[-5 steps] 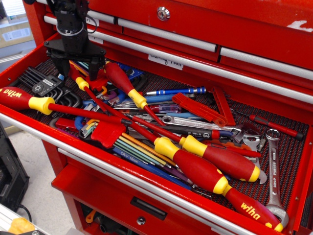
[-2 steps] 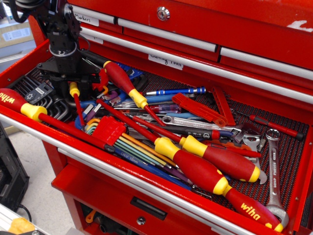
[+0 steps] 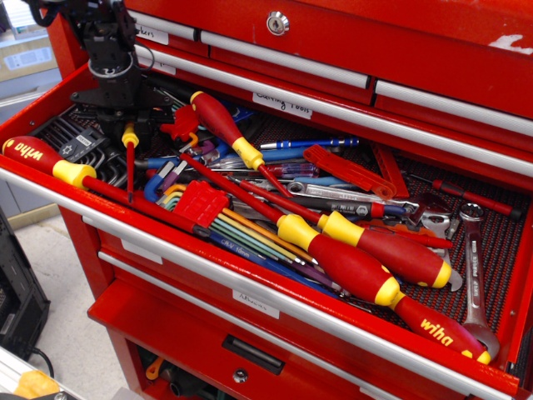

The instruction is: Pick up red srewdriver

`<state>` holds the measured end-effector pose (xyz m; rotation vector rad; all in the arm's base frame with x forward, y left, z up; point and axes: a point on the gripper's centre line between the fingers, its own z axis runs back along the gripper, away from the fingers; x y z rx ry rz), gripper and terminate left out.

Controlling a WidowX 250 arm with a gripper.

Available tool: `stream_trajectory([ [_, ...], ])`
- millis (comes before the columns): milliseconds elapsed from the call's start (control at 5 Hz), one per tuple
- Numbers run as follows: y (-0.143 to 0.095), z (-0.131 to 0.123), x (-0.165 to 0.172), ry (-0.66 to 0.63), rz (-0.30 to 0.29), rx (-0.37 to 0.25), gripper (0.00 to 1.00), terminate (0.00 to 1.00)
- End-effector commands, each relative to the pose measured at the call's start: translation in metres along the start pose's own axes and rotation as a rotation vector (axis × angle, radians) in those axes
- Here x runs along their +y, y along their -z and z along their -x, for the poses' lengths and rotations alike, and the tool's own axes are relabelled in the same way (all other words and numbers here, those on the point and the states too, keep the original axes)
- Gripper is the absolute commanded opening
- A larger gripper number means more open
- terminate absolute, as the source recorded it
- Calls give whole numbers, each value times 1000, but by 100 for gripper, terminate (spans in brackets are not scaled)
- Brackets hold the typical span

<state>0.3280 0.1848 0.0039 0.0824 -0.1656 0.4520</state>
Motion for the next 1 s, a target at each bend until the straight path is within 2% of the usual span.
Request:
stream_trajectory([
  [0, -88, -1, -8, -20, -114, -55, 0, 0],
  [400, -138, 5, -26, -56, -204, -120, 0, 0],
  [600, -162, 4, -30, -55, -235, -121, 0, 0],
  [800, -177, 8, -29, -59, -200, -48, 0, 100],
])
